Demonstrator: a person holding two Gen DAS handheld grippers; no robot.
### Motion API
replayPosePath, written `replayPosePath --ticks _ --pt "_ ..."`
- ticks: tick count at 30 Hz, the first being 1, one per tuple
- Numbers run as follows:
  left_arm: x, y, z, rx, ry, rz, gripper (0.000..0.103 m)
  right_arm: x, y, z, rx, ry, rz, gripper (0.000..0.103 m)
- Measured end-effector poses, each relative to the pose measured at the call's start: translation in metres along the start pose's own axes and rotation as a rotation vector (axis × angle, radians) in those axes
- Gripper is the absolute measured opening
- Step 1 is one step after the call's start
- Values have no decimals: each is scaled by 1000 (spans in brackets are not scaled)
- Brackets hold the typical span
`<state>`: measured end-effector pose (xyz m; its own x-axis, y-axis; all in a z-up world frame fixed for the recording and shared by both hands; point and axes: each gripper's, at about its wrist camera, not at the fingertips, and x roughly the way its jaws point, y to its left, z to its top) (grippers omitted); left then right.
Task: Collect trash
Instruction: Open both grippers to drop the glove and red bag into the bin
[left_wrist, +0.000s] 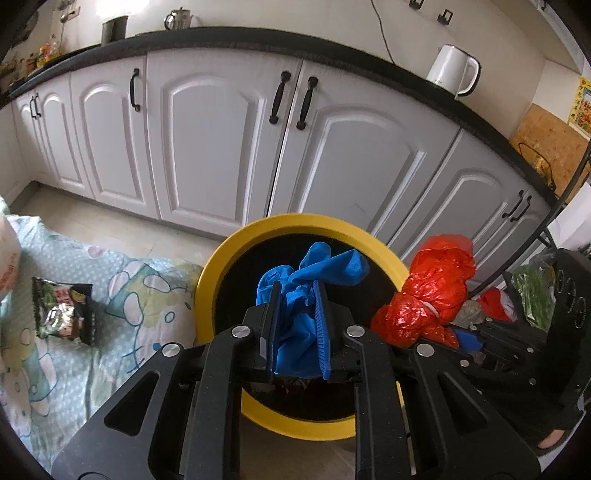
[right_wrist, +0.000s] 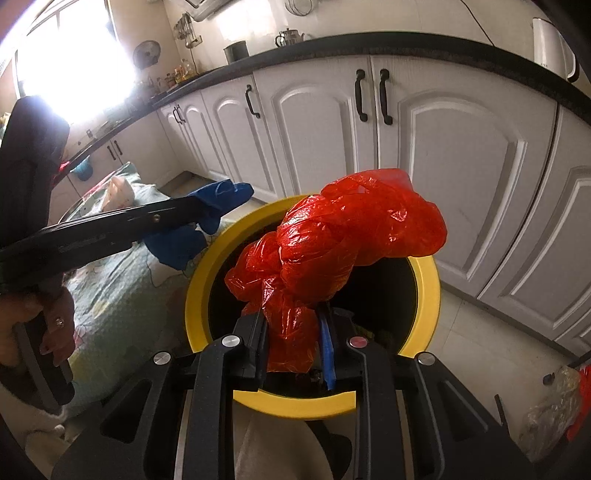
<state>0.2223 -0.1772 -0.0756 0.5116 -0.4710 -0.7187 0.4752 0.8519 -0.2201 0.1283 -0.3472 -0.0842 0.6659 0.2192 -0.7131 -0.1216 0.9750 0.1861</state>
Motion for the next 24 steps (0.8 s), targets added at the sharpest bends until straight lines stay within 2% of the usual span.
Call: replayPosePath --ticks 5,17,21,24 --pt "13 2 0 1 30 9 11 6 -5 -4 14 21 6 23" --pt "21 7 4 -16 40 29 13 12 -12 -6 39 35 9 27" --pt "18 9 5 -23 31 41 28 11 -13 -5 43 30 4 33" --pt "14 10 6 -25 24 44 35 8 -13 -4 46 16 0 44"
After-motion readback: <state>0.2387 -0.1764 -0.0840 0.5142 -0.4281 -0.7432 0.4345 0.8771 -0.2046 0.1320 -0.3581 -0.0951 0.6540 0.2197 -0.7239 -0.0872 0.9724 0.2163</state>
